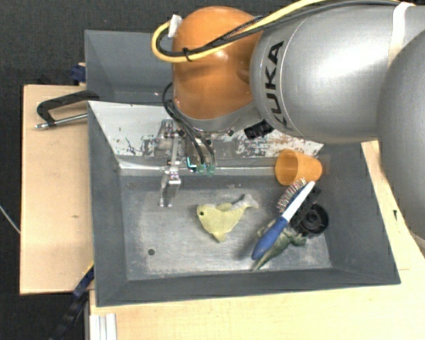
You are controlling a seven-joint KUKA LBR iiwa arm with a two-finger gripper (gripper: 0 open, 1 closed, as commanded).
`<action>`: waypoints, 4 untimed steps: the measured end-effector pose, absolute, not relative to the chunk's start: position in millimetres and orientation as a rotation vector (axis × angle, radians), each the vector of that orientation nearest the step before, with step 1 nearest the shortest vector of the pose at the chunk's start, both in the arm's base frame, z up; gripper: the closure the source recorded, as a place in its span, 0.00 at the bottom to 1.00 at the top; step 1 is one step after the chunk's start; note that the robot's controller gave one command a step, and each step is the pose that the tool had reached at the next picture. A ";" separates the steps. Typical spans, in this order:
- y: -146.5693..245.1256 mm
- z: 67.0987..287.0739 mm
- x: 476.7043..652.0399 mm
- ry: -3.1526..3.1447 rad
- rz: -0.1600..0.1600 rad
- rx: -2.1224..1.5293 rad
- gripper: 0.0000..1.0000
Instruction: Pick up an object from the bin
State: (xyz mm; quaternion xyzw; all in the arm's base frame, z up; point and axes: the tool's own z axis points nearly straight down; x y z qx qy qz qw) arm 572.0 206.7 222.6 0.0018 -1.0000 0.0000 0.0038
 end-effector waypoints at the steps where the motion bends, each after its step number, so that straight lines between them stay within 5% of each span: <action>1: 140.9 70.7 582.1 -3.147 -0.005 0.013 0.00; 2: 63.7 101.6 567.4 -3.129 0.003 0.285 0.00; 3: 36.3 101.1 569.1 -3.110 0.001 0.451 0.00; 4: 34.1 73.2 579.4 -3.092 -0.002 0.568 0.00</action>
Offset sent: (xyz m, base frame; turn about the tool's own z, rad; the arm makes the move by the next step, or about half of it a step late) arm 0.0079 -0.0660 -0.1526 -0.0065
